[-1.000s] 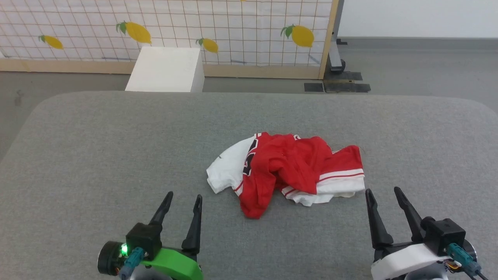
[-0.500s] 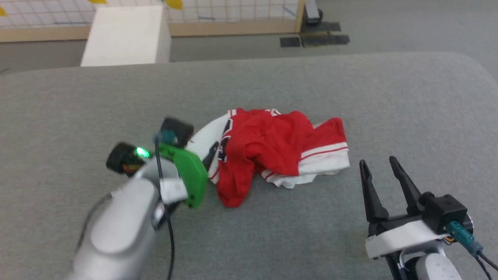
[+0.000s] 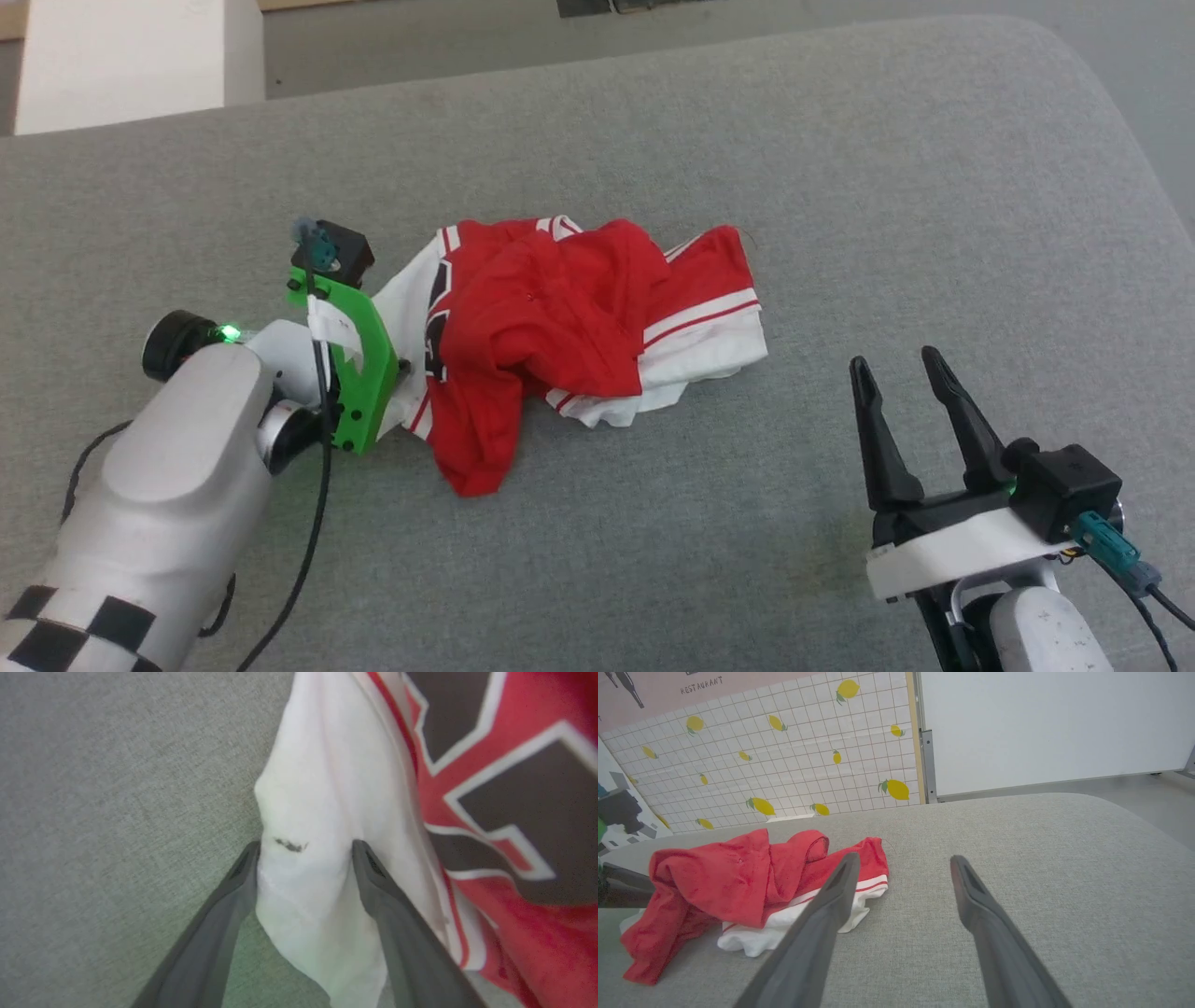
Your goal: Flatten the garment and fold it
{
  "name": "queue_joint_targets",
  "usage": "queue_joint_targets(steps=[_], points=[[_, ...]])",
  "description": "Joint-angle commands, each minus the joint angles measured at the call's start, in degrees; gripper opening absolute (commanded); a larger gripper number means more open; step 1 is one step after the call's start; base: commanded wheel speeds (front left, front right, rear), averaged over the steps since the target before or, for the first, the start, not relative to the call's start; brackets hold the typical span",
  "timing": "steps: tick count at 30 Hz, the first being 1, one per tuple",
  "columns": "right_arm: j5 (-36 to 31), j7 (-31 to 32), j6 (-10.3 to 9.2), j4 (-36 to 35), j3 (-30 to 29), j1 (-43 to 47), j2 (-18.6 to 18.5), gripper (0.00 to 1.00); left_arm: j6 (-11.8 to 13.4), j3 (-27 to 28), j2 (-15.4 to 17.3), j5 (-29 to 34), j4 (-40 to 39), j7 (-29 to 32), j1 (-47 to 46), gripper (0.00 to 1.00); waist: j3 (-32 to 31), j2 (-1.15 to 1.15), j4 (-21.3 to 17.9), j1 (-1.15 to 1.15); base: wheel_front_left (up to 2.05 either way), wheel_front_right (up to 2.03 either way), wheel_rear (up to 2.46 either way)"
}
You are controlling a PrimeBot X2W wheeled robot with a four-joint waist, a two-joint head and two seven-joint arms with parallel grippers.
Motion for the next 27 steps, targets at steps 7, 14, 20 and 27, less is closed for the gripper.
queue_joint_targets(steps=[7, 14, 20, 27], points=[[-0.41, -0.29, -0.09, 0.62, -0.41, -0.59, 0.03, 1.00, 0.68, -0.32, 0.96, -3.95, 2.10, -5.50, -0.10, 0.00, -0.77, 0.00, 1.17, 0.00, 0.00, 0.00, 0.00], [-1.50, -0.29, -0.09, 1.72, -1.72, 0.62, 0.03, 1.00, 6.01, 5.57, 1.42, -3.58, 0.91, -22.80, 1.33, 0.00, -4.90, 0.00, 5.38, 0.00, 0.00, 0.00, 0.00], [-2.09, -0.29, -0.09, 3.46, -3.29, 1.63, 0.03, 1.00, 11.59, 10.26, 2.61, -6.66, -0.34, -29.62, 10.07, 0.09, -7.23, 0.00, 10.36, 0.00, 0.00, 0.00, 0.00], [-2.86, 0.62, -0.09, 5.11, -3.78, 1.28, 0.03, 1.00, 14.52, 11.91, 1.47, -7.89, 1.29, -34.05, 14.92, 1.00, -8.09, 0.00, 12.77, 0.00, 0.00, 0.00, 0.00]])
